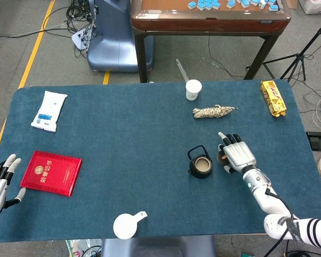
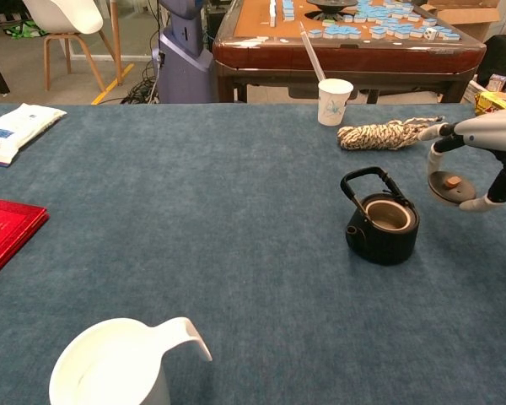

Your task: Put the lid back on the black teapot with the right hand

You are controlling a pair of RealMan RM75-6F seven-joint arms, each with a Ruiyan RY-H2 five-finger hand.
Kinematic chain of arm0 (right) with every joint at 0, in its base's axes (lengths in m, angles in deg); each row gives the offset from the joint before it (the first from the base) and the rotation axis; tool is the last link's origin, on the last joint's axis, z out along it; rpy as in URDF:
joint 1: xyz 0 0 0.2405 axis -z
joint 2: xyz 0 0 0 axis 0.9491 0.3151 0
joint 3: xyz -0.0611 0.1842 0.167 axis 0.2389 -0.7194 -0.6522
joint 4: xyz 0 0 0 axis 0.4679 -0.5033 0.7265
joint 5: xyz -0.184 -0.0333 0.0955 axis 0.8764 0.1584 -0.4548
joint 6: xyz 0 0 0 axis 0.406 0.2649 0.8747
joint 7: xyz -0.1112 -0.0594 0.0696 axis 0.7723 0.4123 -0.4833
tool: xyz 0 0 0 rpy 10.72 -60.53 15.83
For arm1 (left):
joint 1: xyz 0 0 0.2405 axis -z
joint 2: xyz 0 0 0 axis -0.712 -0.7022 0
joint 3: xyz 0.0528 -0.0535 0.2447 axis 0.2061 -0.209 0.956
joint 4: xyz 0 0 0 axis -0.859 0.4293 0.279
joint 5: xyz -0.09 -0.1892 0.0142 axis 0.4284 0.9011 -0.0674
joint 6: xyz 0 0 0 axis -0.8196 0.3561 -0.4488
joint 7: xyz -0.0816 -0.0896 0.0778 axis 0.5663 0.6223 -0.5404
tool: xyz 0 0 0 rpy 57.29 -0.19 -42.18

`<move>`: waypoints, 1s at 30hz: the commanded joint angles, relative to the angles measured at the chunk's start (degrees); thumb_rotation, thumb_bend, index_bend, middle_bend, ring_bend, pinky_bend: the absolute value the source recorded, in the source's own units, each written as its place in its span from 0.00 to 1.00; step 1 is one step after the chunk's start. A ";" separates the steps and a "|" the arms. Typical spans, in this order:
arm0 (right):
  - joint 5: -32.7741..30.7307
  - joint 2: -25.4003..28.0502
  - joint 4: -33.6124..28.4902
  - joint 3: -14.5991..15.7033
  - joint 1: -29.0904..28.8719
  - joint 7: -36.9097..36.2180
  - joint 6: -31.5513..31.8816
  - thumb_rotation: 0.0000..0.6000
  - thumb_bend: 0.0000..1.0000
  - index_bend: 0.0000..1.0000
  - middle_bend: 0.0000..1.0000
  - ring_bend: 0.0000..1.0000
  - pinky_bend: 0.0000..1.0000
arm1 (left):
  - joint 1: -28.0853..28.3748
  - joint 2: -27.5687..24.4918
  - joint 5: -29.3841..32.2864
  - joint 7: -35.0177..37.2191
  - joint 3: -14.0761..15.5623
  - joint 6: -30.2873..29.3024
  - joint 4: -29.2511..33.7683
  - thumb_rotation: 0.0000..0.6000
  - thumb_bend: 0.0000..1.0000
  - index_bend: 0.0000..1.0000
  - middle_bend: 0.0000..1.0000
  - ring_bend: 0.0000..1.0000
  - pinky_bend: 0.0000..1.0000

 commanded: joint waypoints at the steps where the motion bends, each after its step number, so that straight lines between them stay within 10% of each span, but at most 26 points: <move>1: -0.61 -0.44 -0.37 -0.08 -0.62 0.68 0.18 1.00 0.30 0.40 0.00 0.00 0.00 | -0.15 -0.14 0.01 0.48 0.08 -0.04 -0.31 1.00 0.35 0.02 0.00 0.00 0.00; 30: -4.60 -5.45 -2.53 0.36 -5.20 5.72 2.71 1.00 0.30 0.40 0.00 0.00 0.00 | -0.80 -0.15 -0.31 5.14 0.28 -0.24 -3.66 1.00 0.35 0.02 0.00 0.00 0.00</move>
